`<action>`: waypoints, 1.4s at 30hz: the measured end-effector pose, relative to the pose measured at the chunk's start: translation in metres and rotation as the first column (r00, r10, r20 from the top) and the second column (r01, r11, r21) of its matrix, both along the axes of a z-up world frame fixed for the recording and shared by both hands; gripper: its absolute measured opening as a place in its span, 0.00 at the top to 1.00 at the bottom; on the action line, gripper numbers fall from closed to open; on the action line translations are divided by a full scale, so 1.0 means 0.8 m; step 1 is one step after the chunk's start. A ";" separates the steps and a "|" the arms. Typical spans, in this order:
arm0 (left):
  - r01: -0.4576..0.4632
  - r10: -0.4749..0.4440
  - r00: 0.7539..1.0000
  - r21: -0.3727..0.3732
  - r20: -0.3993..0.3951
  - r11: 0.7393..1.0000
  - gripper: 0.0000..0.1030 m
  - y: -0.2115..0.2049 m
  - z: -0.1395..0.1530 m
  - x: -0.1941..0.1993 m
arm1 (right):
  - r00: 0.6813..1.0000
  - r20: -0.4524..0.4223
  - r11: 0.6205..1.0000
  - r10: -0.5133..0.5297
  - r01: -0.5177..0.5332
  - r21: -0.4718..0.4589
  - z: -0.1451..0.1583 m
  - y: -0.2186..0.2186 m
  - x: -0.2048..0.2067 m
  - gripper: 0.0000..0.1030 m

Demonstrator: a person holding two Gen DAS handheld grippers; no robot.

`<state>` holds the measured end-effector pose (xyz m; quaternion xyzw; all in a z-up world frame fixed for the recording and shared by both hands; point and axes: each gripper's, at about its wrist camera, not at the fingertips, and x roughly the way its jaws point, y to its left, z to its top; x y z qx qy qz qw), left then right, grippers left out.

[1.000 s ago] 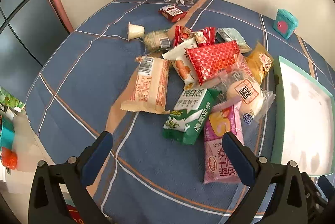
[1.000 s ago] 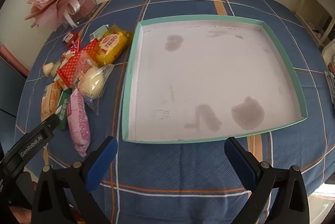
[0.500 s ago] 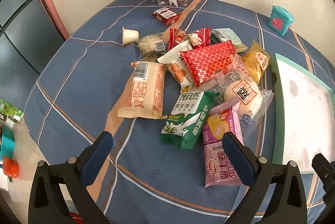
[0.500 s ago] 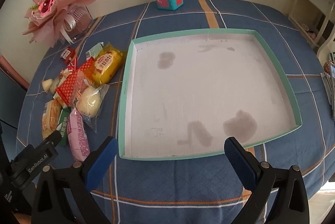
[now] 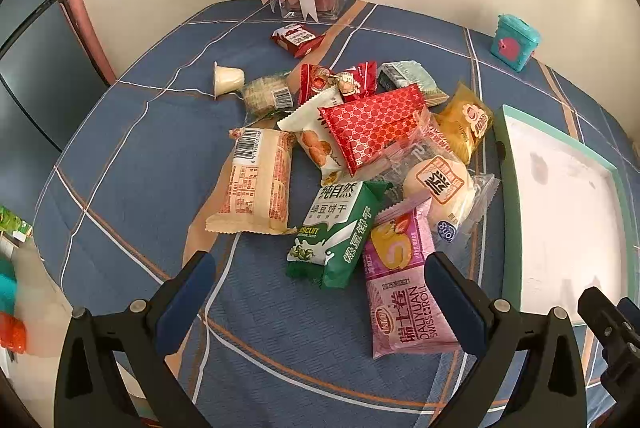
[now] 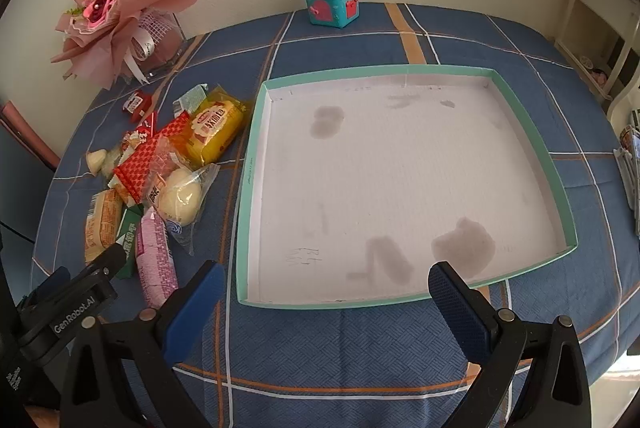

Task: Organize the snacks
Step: 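Move both tools toward the snack pile, then grasp the pink swiss roll with the right tool while the left tool grasps the green biscuit box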

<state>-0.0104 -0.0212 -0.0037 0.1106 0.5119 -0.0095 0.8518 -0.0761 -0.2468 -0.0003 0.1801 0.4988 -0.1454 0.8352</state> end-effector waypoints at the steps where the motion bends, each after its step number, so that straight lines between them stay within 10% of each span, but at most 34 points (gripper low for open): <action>1: 0.000 0.000 1.000 -0.003 0.003 1.000 0.00 0.000 0.001 -0.001 | 1.000 0.003 1.000 0.002 -0.002 -0.003 0.001 0.001 0.000 0.00; 27: -0.106 0.104 0.994 -0.155 -0.018 0.982 0.00 0.078 0.006 0.051 | 0.978 0.024 0.977 0.207 -0.208 0.056 -0.009 0.097 0.053 0.00; 42: -0.091 0.028 0.982 -0.337 -0.186 0.937 0.04 0.058 -0.031 0.085 | 0.941 -0.036 0.936 0.336 -0.329 0.128 -0.051 0.132 0.080 0.00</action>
